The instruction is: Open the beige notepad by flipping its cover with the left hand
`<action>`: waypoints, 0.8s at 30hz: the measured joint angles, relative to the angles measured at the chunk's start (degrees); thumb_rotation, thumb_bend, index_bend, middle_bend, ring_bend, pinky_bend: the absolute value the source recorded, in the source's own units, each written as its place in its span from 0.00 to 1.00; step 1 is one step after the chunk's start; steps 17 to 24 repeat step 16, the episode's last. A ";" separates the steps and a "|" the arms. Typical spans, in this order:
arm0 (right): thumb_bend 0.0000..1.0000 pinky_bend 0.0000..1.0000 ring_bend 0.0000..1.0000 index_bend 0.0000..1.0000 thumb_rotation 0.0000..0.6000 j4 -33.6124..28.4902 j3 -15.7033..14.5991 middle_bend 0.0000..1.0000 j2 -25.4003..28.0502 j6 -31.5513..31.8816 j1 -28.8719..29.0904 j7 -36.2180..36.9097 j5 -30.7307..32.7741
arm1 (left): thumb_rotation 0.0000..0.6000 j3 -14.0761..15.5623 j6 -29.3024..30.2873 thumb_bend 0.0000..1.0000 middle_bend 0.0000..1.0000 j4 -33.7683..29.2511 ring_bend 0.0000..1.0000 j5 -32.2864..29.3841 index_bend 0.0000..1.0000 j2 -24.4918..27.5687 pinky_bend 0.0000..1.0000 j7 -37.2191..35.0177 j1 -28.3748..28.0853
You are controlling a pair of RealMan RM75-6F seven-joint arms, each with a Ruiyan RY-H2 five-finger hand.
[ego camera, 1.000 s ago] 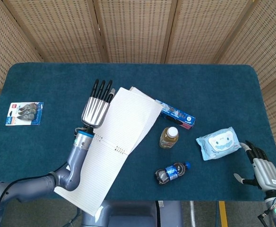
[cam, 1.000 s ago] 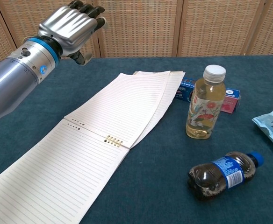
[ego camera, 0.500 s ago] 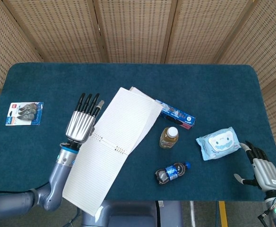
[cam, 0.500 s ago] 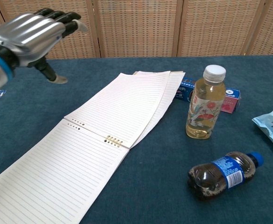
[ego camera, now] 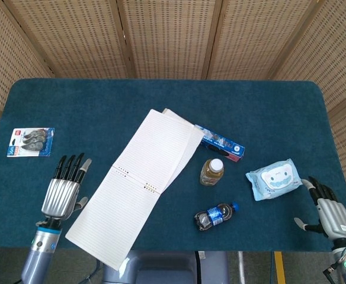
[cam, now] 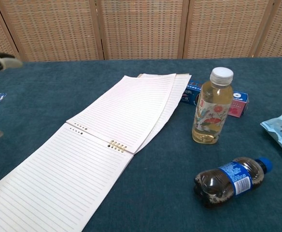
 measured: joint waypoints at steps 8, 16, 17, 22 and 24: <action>0.26 0.00 0.00 0.00 1.00 0.48 0.36 0.00 -0.73 1.84 -0.38 -0.64 -0.53 | 1.00 4.08 4.59 0.05 0.00 4.43 0.00 3.12 0.03 -0.41 0.00 -5.62 8.57; 0.26 0.00 0.00 0.00 1.00 0.72 0.43 0.00 -1.34 2.86 -0.55 -1.09 -1.58 | 1.00 2.82 6.19 0.05 0.00 5.12 0.00 6.03 0.03 0.66 0.00 -7.45 11.07; 0.26 0.00 0.00 0.00 1.00 0.72 0.43 0.00 -1.34 2.86 -0.55 -1.09 -1.58 | 1.00 2.82 6.19 0.05 0.00 5.12 0.00 6.03 0.03 0.66 0.00 -7.45 11.07; 0.26 0.00 0.00 0.00 1.00 0.72 0.43 0.00 -1.34 2.86 -0.55 -1.09 -1.58 | 1.00 2.82 6.19 0.05 0.00 5.12 0.00 6.03 0.03 0.66 0.00 -7.45 11.07; 0.26 0.00 0.00 0.00 1.00 0.72 0.43 0.00 -1.34 2.86 -0.55 -1.09 -1.58 | 1.00 2.82 6.19 0.05 0.00 5.12 0.00 6.03 0.03 0.66 0.00 -7.45 11.07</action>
